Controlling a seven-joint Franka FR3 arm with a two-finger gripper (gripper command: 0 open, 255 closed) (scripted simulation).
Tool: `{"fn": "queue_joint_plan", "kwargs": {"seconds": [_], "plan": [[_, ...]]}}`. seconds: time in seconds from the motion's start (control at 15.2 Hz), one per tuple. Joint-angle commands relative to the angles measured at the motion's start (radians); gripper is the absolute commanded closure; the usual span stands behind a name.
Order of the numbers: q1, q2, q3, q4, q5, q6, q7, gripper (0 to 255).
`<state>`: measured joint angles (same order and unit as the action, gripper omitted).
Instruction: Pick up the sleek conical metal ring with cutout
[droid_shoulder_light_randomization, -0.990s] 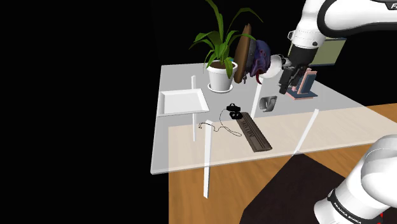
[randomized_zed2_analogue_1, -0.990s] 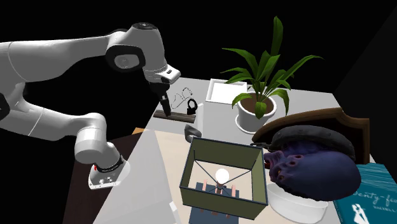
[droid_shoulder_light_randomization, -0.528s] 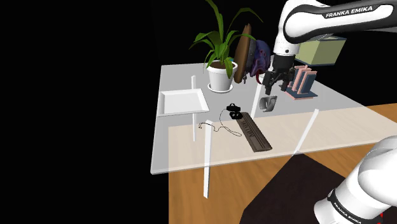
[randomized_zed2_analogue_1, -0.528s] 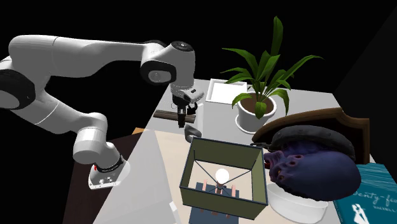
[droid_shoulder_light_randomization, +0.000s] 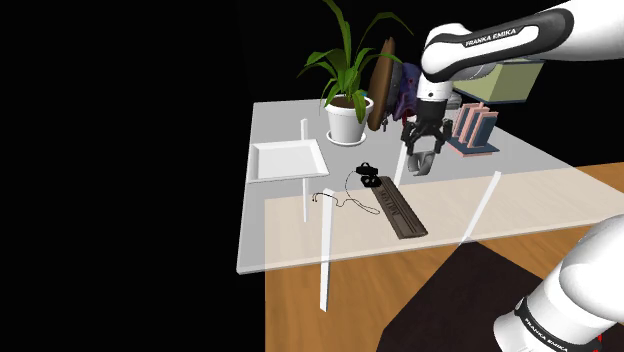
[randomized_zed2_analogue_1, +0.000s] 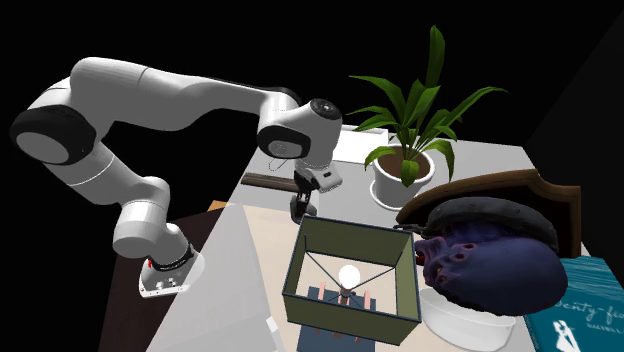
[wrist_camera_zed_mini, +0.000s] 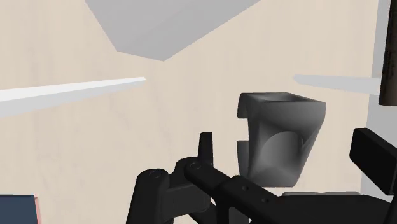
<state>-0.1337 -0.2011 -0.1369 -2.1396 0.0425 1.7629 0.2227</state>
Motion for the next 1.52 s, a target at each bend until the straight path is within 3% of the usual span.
{"fn": "queue_joint_plan", "kwargs": {"seconds": [0.0, 0.33, 0.4, 0.99, 1.45], "plan": [[-0.001, 0.010, -0.002, -0.016, 0.002, 0.024, -0.001, 0], [-0.001, 0.022, -0.003, -0.052, 0.003, 0.072, -0.005, 0], [-0.001, 0.021, -0.003, -0.054, 0.003, 0.073, -0.005, 255], [-0.001, 0.022, -0.002, -0.052, 0.003, 0.072, -0.005, 255], [-0.001, 0.001, -0.001, 0.022, 0.000, -0.022, 0.002, 255]]}}
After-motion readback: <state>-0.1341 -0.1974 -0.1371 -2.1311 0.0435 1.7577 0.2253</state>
